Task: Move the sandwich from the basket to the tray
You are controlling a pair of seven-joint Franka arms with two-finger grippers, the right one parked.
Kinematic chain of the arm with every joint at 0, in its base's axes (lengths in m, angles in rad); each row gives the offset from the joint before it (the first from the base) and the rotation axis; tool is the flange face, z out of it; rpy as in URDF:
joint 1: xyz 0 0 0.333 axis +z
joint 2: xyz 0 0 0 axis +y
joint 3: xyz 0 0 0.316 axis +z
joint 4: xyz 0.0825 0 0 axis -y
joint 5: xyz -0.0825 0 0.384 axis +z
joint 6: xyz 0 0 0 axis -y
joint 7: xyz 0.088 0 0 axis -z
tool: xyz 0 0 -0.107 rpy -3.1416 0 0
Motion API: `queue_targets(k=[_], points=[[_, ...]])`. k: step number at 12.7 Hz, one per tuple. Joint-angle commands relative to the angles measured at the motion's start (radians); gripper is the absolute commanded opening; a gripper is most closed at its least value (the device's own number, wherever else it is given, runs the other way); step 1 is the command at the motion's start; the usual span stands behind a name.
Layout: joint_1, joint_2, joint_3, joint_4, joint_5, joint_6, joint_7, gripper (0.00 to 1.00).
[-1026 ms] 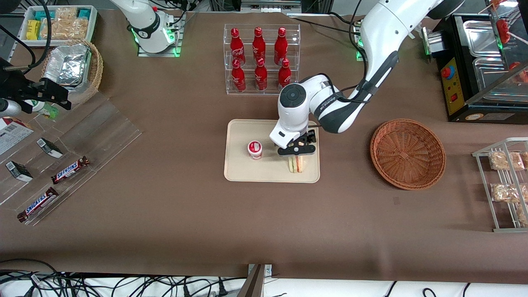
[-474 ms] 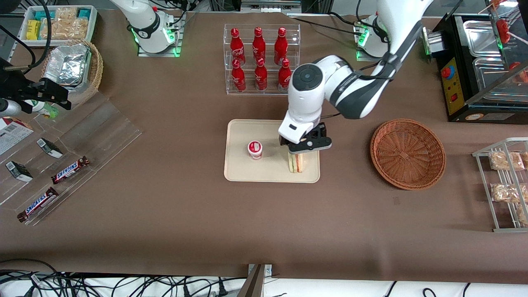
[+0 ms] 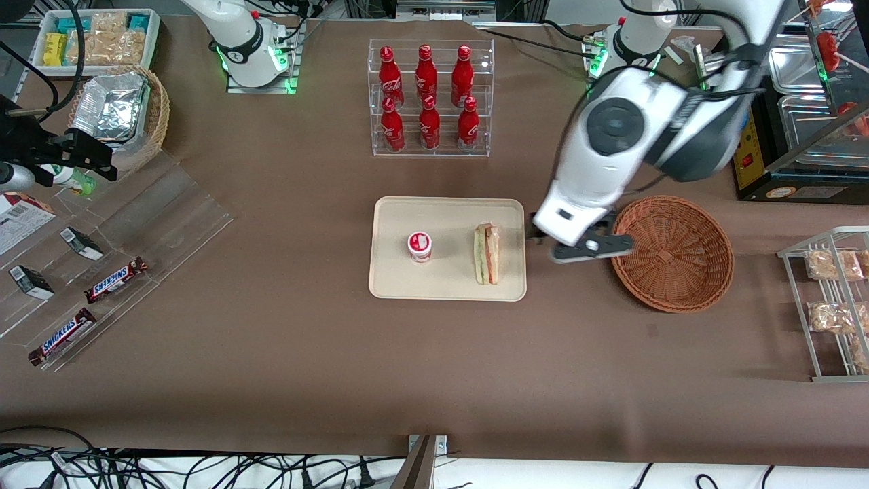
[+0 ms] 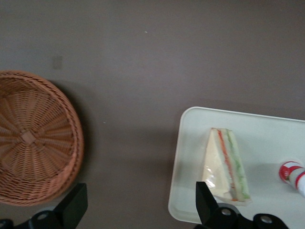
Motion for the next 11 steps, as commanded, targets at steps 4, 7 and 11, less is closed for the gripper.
queue_targets(k=[4, 7, 11], points=[[0.217, -0.005, -0.009, 0.084, -0.032, -0.085, 0.329, 1.0], [0.301, -0.002, -0.01, 0.093, -0.039, -0.085, 0.489, 1.0], [0.387, 0.04, -0.004, 0.168, -0.09, -0.117, 0.651, 1.0]])
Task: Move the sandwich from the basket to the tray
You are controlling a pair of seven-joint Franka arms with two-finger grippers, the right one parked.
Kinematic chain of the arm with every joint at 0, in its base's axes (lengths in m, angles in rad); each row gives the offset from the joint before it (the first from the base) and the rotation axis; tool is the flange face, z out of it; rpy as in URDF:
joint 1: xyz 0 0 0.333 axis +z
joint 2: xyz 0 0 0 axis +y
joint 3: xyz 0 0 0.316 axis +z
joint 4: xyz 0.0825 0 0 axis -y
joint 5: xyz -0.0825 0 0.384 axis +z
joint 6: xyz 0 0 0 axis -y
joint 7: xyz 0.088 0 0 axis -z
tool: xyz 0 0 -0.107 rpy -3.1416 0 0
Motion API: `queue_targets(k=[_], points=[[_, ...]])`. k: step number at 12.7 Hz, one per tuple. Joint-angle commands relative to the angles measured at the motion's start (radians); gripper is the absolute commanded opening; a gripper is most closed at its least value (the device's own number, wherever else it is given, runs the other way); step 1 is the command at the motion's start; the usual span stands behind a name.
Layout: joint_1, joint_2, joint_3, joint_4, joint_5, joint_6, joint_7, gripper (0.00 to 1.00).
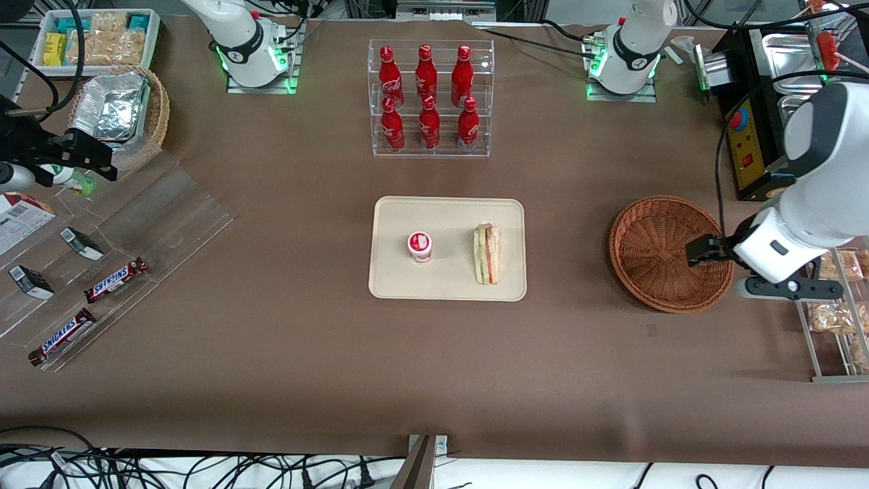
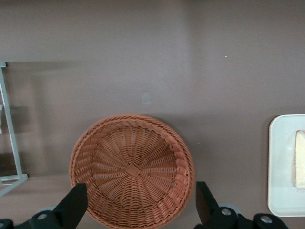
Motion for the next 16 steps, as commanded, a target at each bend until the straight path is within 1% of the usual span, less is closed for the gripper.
queue_targets(k=[1, 2, 3, 4, 5, 6, 8, 9, 10, 12, 13, 16], points=[[0.064, 0.067, -0.006, 0.09, -0.072, -0.059, 0.123, 1.0], [0.069, 0.072, -0.005, 0.09, -0.08, -0.059, 0.135, 1.0], [0.06, 0.079, -0.002, 0.09, -0.072, -0.057, 0.139, 1.0], [0.034, 0.082, 0.021, 0.09, -0.075, -0.059, 0.155, 1.0], [-0.027, 0.078, 0.102, 0.093, -0.083, -0.066, 0.181, 1.0], [-0.102, 0.069, 0.209, 0.098, -0.11, -0.079, 0.204, 1.0], [-0.238, 0.064, 0.41, 0.116, -0.228, -0.083, 0.272, 1.0], [-0.31, 0.064, 0.502, 0.114, -0.262, -0.085, 0.287, 1.0], [-0.361, 0.064, 0.562, 0.114, -0.28, -0.086, 0.284, 1.0], [-0.421, 0.064, 0.625, 0.114, -0.291, -0.097, 0.289, 1.0], [-0.441, 0.064, 0.639, 0.114, -0.29, -0.097, 0.293, 1.0], [-0.445, 0.063, 0.64, 0.116, -0.287, -0.099, 0.298, 1.0]])
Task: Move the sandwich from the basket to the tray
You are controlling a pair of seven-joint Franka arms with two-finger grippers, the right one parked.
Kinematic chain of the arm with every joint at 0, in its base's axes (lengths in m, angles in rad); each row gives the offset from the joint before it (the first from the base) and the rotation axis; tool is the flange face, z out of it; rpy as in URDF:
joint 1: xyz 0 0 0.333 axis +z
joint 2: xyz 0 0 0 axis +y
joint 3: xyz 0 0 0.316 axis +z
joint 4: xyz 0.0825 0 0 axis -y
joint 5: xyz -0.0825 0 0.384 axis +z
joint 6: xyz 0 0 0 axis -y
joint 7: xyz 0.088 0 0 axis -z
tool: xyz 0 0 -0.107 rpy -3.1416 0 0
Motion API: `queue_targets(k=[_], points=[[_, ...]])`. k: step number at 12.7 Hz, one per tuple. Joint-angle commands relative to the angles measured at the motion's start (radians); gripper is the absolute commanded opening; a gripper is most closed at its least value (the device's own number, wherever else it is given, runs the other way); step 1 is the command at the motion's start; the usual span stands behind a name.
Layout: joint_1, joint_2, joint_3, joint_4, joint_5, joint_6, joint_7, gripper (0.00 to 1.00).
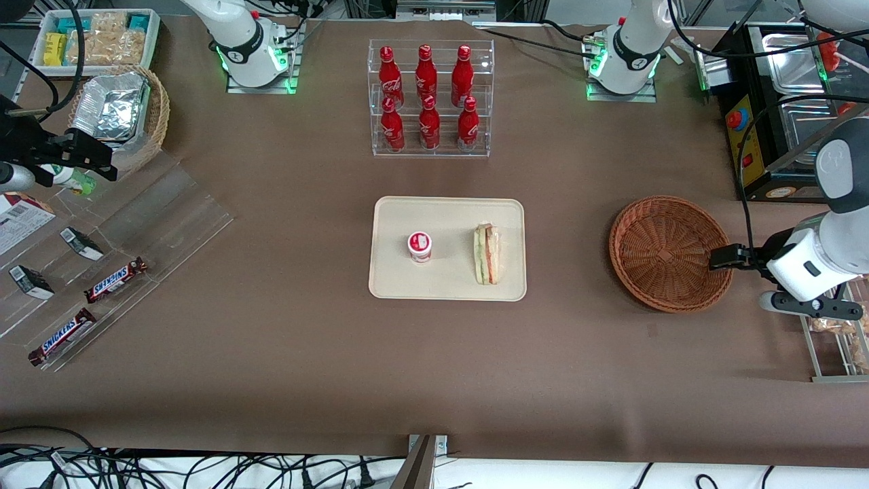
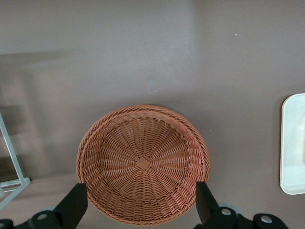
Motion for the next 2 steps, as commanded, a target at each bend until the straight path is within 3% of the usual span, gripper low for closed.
queue_targets(k=[1, 2], points=[[-0.011, -0.008, 0.026, 0.018, -0.006, -0.027, 0.033, 1.0], [-0.013, -0.008, 0.026, 0.02, -0.006, -0.027, 0.03, 1.0]])
